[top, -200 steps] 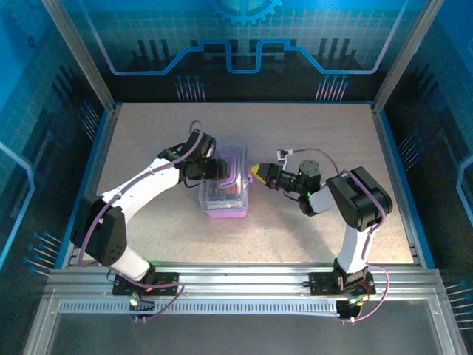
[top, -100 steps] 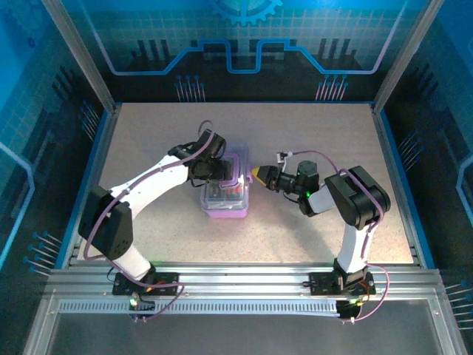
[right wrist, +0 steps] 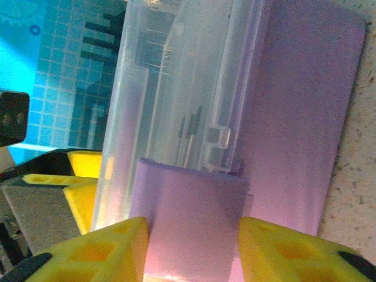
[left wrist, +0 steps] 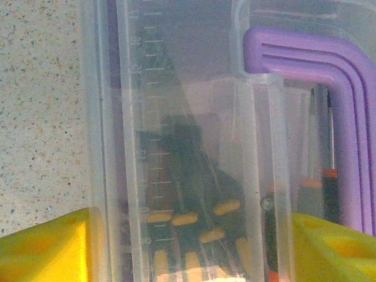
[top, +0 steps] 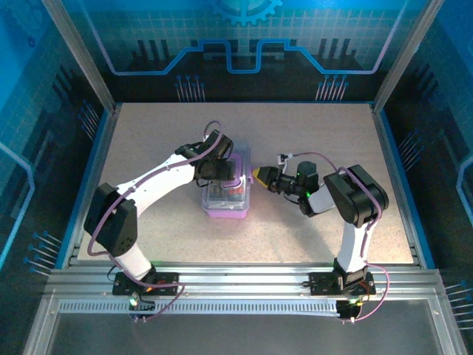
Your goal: Pack the tool kit
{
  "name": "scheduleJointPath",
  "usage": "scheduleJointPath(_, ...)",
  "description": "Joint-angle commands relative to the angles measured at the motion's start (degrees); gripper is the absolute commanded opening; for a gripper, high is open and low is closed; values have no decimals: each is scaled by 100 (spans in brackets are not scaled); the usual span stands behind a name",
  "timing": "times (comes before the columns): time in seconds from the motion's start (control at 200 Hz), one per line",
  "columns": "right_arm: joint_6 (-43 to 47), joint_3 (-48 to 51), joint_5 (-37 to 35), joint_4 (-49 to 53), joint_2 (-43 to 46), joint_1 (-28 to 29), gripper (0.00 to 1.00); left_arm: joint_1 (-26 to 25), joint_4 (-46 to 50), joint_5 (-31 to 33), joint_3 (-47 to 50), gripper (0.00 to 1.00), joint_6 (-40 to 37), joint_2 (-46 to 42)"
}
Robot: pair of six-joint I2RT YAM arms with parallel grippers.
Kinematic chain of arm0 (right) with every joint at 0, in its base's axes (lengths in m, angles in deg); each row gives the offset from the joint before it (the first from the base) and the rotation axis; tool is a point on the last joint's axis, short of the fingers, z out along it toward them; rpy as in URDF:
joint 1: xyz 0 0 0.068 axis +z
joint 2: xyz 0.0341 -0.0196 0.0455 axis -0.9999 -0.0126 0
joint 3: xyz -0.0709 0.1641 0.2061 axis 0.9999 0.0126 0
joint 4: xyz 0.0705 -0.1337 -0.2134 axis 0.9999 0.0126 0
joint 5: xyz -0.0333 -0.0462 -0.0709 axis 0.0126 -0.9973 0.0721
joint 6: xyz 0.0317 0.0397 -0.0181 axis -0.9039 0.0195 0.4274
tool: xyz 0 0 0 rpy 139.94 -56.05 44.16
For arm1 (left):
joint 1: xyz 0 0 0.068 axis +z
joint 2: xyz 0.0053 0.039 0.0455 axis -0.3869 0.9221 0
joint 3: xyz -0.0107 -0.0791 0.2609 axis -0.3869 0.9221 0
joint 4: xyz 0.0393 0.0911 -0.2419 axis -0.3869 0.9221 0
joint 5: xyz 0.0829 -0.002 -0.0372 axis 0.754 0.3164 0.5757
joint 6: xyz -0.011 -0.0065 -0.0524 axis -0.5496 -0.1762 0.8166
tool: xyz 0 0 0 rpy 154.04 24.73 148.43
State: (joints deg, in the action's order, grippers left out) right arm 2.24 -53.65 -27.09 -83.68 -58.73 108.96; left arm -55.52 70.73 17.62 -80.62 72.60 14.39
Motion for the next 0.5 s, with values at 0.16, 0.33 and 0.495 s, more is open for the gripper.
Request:
scheduleJointPath(0.16,82,-100,255,-48,-90,-2,54,5,549,-595,385,66,-95,461)
scheduleJointPath(0.33,-195,-110,412,-558,-225,17,56,4,464,-681,396,67,-90,497)
scheduleJointPath(0.495,-211,-57,426,-674,-313,27,55,5,450,-740,375,66,-97,522)
